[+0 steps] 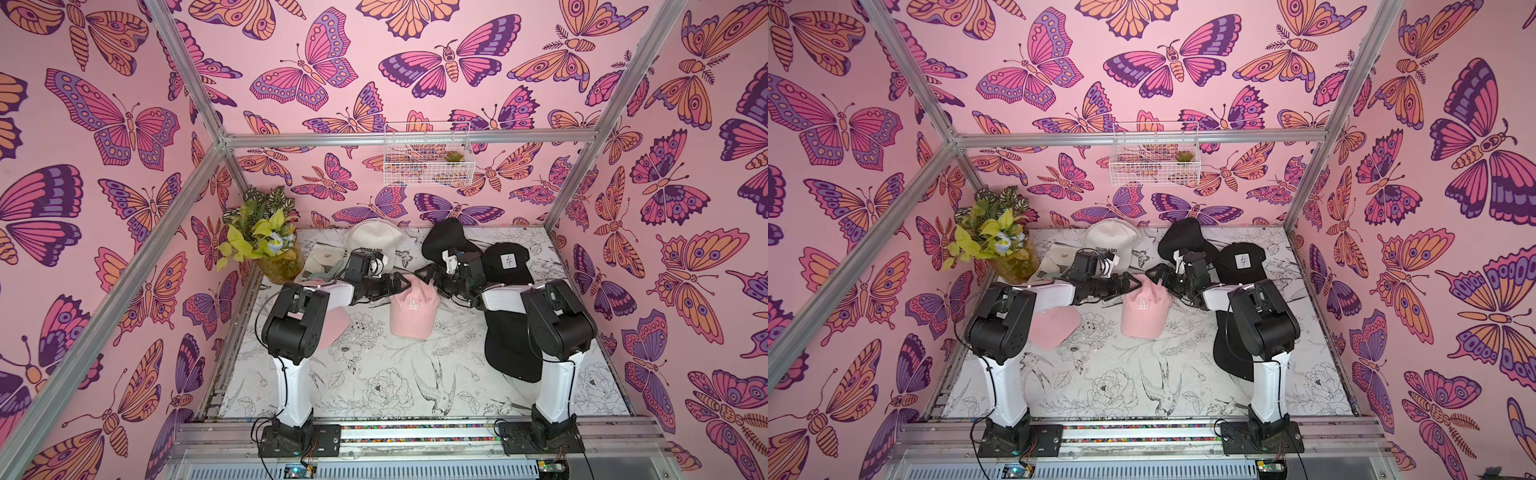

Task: Stack the baseball caps by color
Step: Place the baseball cap at the center of the board.

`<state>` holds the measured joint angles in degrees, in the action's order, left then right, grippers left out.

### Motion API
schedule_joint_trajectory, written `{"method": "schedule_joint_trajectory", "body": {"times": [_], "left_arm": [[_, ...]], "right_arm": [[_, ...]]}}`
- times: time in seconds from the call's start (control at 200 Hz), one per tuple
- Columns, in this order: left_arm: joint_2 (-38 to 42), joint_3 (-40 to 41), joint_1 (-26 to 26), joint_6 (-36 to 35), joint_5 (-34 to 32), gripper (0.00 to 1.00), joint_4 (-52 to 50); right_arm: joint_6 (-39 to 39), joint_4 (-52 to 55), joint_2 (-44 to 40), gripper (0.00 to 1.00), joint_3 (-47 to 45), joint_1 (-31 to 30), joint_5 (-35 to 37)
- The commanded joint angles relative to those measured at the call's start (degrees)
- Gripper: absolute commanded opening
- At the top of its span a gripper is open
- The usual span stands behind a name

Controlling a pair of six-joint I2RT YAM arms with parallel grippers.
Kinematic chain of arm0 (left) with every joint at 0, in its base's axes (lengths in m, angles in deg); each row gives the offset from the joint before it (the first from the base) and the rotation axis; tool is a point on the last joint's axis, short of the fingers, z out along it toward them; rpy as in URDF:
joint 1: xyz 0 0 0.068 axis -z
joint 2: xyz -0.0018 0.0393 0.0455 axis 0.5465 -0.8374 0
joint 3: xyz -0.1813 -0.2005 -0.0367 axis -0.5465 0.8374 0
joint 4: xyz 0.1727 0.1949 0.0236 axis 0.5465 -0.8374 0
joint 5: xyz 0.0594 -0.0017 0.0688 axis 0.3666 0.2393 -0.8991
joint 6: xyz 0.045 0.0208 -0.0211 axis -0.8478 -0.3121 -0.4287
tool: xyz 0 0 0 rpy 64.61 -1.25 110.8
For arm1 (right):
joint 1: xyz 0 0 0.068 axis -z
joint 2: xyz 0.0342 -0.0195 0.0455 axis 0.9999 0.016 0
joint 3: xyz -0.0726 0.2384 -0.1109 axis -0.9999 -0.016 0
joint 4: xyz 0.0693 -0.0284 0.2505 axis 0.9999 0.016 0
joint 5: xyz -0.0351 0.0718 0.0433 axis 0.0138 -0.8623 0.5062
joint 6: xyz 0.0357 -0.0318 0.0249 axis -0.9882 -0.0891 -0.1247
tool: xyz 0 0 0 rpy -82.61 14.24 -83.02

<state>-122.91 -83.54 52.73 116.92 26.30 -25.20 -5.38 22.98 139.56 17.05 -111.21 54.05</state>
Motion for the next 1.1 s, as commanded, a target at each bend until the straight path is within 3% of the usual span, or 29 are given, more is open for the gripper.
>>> {"method": "schedule_joint_trajectory", "body": {"times": [0.0,0.155,0.34,0.521,0.636,0.841,1.096], "left_arm": [[-1.5,-0.8,-0.8,0.7,1.4,1.0,1.1],[-0.2,-0.1,-1.7,1.9,-1.6,1.0,0.8],[5.4,3.2,-4.6,3.0,-5.0,1.0,-0.2],[14.4,6.1,-5.2,0.7,-8.8,1.0,-6.3],[20.7,8.7,-5.0,2.4,-15.1,1.0,-9.9],[32.8,17.1,-2.2,10.9,-28.3,1.0,-11.9],[47.5,27.6,4.9,21.4,-42.7,1.0,-13.5]], "right_arm": [[-4.4,-6.0,1.0,0.99,0.5,-0.2,1.3],[-2.0,-5.4,-0.6,0.99,-1.5,0.0,4.9],[5.2,3.5,-2.3,0.99,2.4,1.3,6.4],[12.4,12.4,-9.9,0.99,1.0,2.2,15.7],[13.3,17.6,-15.5,0.99,-0.9,2.5,22.0],[15.5,14.9,-28.9,0.99,-10.5,2.5,29.4],[22.1,16.1,-38.8,0.99,-17.0,2.6,27.6]]}}
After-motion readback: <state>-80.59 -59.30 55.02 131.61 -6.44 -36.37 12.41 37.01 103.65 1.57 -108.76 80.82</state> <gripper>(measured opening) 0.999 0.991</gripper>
